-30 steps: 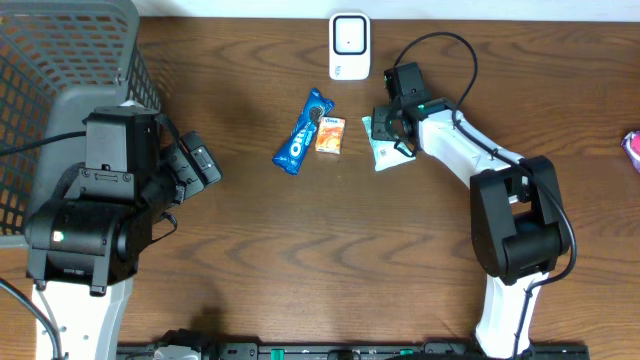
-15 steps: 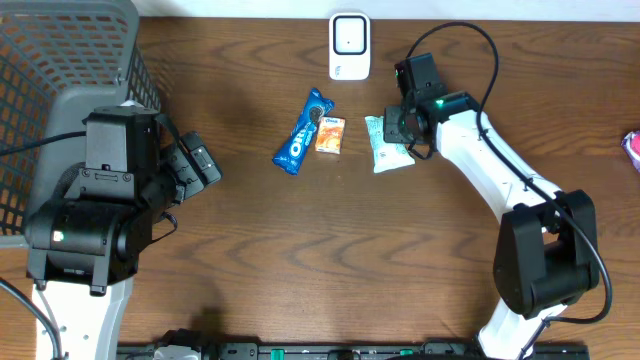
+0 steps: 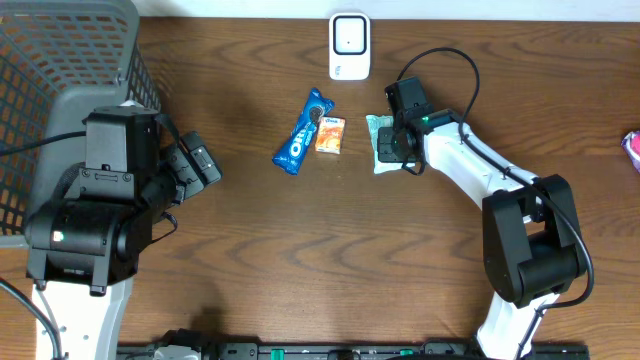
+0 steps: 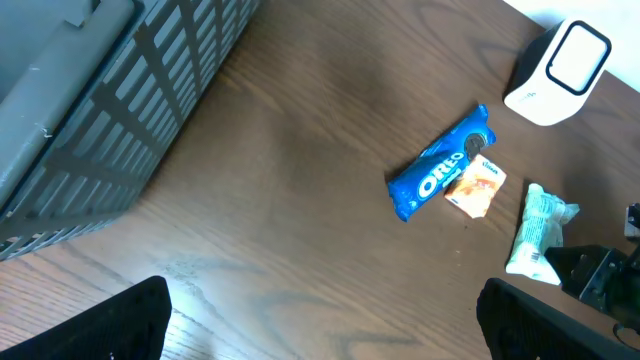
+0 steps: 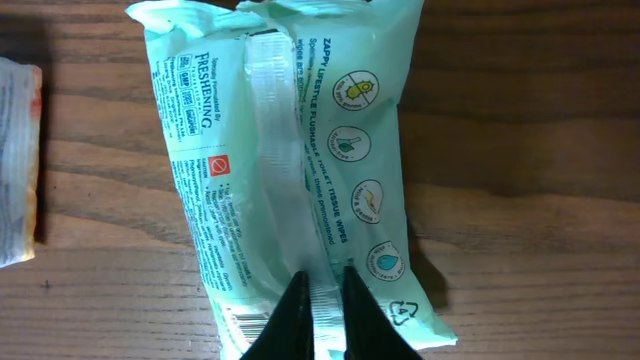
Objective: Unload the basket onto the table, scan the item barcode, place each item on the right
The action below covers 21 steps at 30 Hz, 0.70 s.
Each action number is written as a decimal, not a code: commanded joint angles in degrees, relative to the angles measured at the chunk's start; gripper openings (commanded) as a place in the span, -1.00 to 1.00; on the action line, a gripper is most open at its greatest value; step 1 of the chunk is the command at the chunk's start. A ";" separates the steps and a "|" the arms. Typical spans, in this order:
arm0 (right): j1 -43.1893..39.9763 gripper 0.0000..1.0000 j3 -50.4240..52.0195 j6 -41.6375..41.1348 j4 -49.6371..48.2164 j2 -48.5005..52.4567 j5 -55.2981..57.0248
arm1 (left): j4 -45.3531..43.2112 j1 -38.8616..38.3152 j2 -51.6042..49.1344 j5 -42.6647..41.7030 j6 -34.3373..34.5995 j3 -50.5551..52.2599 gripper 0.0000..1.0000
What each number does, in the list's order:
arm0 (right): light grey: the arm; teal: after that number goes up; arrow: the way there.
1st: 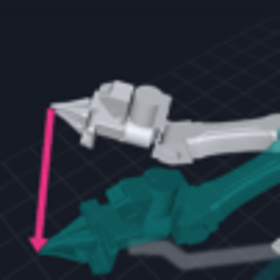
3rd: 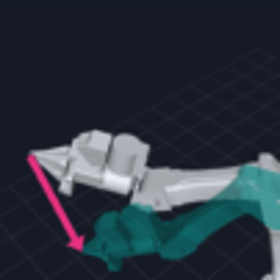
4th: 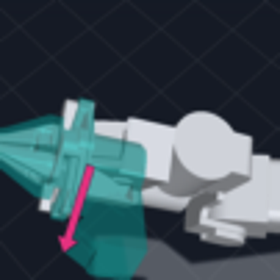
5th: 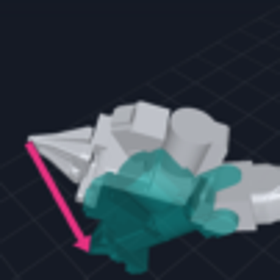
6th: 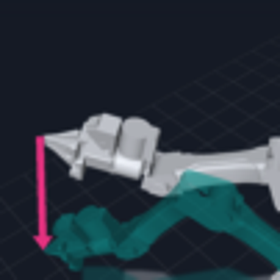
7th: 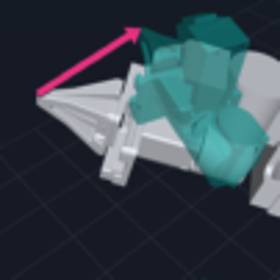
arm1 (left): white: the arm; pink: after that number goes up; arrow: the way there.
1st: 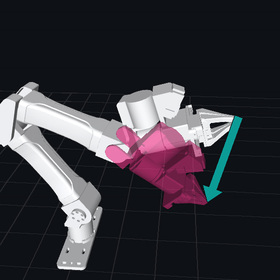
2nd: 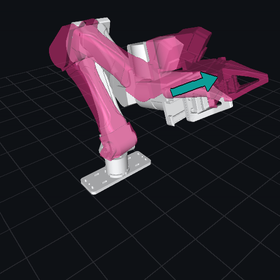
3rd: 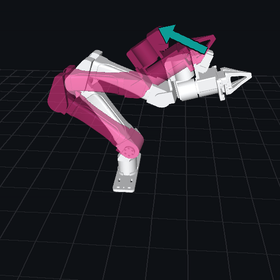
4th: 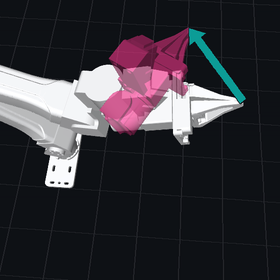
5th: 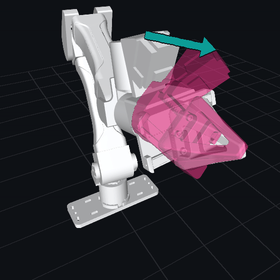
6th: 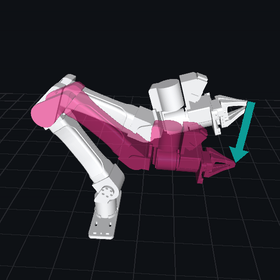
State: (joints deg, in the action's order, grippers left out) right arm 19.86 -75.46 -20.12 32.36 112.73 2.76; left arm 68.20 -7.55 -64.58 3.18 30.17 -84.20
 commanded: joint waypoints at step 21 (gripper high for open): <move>1.25 -0.98 0.22 0.24 1.03 -1.77 -1.18 | 0.15 0.26 -0.15 0.72 -0.13 -0.42 0.96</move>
State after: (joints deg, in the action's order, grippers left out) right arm 20.18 -75.46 -20.10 33.01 112.64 2.46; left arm 68.20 -7.55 -64.58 3.20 30.17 -84.20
